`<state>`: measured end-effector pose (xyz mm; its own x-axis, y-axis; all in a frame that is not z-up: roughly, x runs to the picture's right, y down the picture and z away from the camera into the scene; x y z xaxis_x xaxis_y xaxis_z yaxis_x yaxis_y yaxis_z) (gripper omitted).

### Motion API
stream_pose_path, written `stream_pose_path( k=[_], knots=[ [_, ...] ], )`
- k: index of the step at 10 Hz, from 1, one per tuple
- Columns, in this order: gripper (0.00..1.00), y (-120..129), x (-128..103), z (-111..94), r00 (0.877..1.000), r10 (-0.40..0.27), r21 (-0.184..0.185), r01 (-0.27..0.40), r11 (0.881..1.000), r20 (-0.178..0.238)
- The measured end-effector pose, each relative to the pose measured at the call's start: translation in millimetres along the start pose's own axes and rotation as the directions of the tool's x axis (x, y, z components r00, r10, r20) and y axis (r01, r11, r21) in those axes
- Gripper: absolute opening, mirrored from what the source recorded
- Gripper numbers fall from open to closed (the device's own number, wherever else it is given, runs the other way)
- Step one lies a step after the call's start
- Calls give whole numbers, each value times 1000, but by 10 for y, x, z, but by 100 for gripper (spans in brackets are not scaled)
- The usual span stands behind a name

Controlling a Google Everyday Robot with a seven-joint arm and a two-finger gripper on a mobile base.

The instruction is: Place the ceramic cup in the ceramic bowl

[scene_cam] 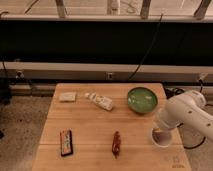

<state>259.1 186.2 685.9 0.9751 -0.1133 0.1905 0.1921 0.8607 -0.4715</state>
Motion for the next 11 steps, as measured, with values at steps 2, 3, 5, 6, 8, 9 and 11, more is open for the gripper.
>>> stream_pose_path(
  k=[2,3,5,6,8,9,11],
  knots=[
    [0,47,10,-197,1000,-22,31,22,999,-10],
    [0,65,8,-317,999,-34,51,35,998,-15],
    [0,116,-5,-539,997,-71,87,72,994,-20],
    [0,132,10,-592,997,-69,84,71,994,-22],
    [0,27,58,-509,998,-53,64,54,997,-22],
    [0,-60,81,-479,998,-52,66,53,996,-23],
    [0,-91,106,-554,998,-56,70,58,996,-27]
  ],
)
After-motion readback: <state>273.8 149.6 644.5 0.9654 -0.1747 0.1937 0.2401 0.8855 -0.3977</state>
